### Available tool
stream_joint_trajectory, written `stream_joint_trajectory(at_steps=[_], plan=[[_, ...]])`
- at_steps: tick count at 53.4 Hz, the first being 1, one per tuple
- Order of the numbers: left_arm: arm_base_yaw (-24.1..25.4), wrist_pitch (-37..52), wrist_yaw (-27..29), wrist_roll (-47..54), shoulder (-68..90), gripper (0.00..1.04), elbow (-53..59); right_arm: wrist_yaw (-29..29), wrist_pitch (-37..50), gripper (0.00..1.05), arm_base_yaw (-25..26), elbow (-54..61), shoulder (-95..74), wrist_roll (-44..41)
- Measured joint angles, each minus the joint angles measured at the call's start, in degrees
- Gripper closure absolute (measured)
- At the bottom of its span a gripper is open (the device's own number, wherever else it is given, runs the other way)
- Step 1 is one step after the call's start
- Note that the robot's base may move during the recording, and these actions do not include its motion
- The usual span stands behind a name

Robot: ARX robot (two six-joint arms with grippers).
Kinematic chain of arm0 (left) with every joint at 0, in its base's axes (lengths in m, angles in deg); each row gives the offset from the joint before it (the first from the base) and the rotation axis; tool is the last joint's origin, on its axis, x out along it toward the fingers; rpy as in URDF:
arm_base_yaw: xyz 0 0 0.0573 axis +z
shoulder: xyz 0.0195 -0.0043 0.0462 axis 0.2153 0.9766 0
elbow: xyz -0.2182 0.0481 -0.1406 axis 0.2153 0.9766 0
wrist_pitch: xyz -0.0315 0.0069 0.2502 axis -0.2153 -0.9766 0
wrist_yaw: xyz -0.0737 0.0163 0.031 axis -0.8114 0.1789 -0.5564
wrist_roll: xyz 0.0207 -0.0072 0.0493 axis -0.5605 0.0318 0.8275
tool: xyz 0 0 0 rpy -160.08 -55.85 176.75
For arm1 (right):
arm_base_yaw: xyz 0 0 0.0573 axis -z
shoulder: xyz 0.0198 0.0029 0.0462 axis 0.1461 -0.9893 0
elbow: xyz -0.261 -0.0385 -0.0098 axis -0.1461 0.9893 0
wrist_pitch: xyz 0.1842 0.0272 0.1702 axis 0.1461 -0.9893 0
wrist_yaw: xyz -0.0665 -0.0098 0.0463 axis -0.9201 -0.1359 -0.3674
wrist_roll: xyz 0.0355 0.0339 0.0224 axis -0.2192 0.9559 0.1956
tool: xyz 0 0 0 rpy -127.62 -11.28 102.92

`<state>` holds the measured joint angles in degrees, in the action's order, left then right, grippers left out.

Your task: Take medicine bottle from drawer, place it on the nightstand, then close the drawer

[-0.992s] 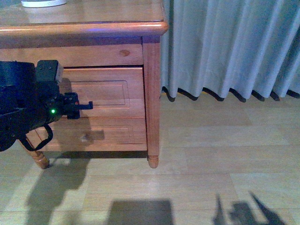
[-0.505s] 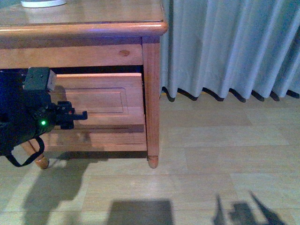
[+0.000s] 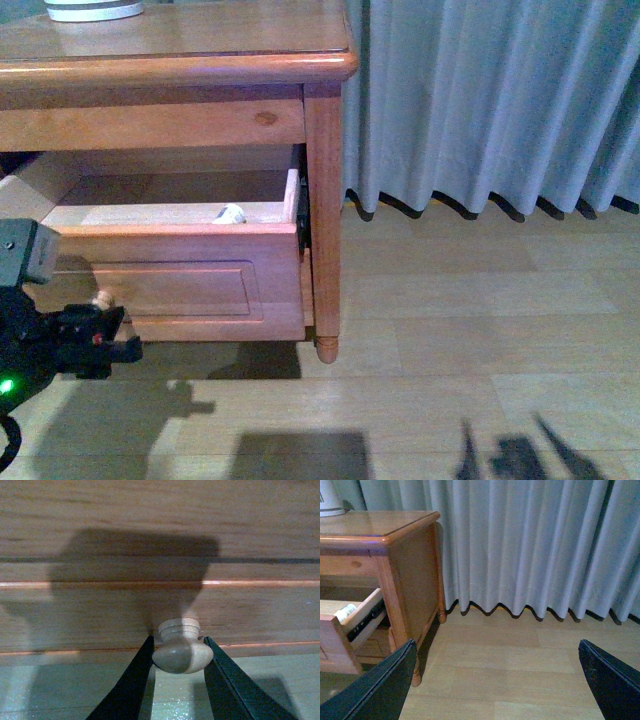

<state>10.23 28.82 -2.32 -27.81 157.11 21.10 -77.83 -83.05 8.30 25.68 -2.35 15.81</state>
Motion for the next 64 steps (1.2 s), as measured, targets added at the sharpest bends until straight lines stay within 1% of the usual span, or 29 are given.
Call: stream_joint_trajectory(at_steps=[7,14,40,49,57,58,61,62,64], plan=[[0.83,7.23,-0.57,-0.28,1.36,0.79,6.36,0.02,0.0,0.07,0.0,0.0,0.0,0.0],[1.2,11.21,-1.16,-0.48,1.97,0.79,9.88,0.0,0.0,0.07,0.0,0.0,0.0,0.0],[1.18,11.67,-1.64,-0.59,0.42,0.79,10.32,0.0,0.0,0.07,0.0,0.0,0.0,0.0],[1.18,11.13,-1.6,-0.87,0.44,0.56,10.29,0.02,0.0,0.07,0.0,0.0,0.0,0.0],[1.18,11.13,-1.6,-1.05,0.44,0.23,10.29,0.02,0.0,0.07,0.0,0.0,0.0,0.0],[1.18,11.13,-1.6,-1.07,0.44,0.16,10.36,0.0,0.0,0.07,0.0,0.0,0.0,0.0],[1.18,11.13,-1.73,-1.14,0.44,0.07,10.67,0.0,0.0,0.07,0.0,0.0,0.0,0.0],[1.22,11.1,-1.95,-1.33,0.17,0.04,11.32,0.0,0.0,0.07,0.0,0.0,0.0,0.0],[1.81,10.05,-4.04,-2.54,-1.88,0.06,13.97,0.02,0.0,0.07,0.0,0.0,0.0,0.0]])
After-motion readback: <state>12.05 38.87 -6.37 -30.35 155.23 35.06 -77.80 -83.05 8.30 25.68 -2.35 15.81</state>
